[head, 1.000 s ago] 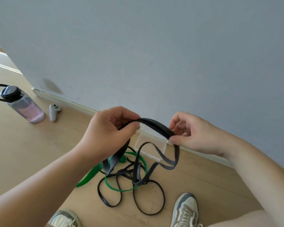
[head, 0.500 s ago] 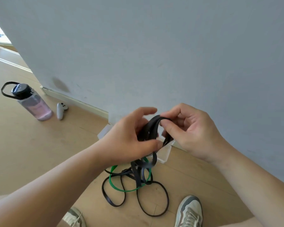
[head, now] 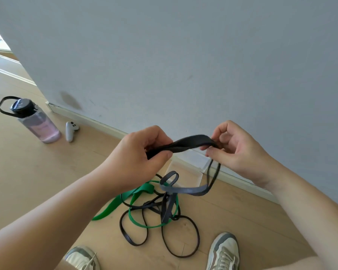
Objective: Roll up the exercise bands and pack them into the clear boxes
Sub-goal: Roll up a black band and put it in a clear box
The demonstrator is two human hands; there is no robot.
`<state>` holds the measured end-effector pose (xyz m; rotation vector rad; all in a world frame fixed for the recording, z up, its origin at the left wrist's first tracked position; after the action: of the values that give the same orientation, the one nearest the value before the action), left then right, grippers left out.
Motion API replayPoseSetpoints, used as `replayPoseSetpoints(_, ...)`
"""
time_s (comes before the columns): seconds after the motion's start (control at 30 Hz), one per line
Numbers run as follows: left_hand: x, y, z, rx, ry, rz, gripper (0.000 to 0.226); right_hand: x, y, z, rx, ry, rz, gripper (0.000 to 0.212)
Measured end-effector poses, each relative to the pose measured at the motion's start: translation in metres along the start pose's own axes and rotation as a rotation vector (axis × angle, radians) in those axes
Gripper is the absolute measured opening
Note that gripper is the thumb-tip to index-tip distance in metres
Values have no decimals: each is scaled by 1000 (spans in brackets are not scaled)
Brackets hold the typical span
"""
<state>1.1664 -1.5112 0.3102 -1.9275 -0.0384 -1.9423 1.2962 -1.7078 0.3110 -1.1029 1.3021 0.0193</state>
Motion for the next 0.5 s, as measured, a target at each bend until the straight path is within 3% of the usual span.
replayPoseSetpoints(0.2, 4, 5, 3, 42, 30, -15, 19, -19, 12, -9, -98, -102, 113, 32)
replayPoseSetpoints(0.3, 3, 4, 4, 74, 37, 1, 20, -17, 12, -7, -47, -55, 186, 20)
replayPoseSetpoints(0.5, -2, 12, 2, 89, 1, -4, 18, -7, 27, -7, -259, 80, 154, 11)
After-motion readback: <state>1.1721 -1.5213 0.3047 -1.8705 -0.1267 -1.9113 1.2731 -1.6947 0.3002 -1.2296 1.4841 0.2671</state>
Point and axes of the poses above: each hand's wrist, its own z-axis towards the middle knuckle, its own y-axis out of the palm, x = y × z, the point moved 5 cm from there along z, towards the middle knuckle, and after that the axes turned 15 degrees about -z, right-handed, at the moved point
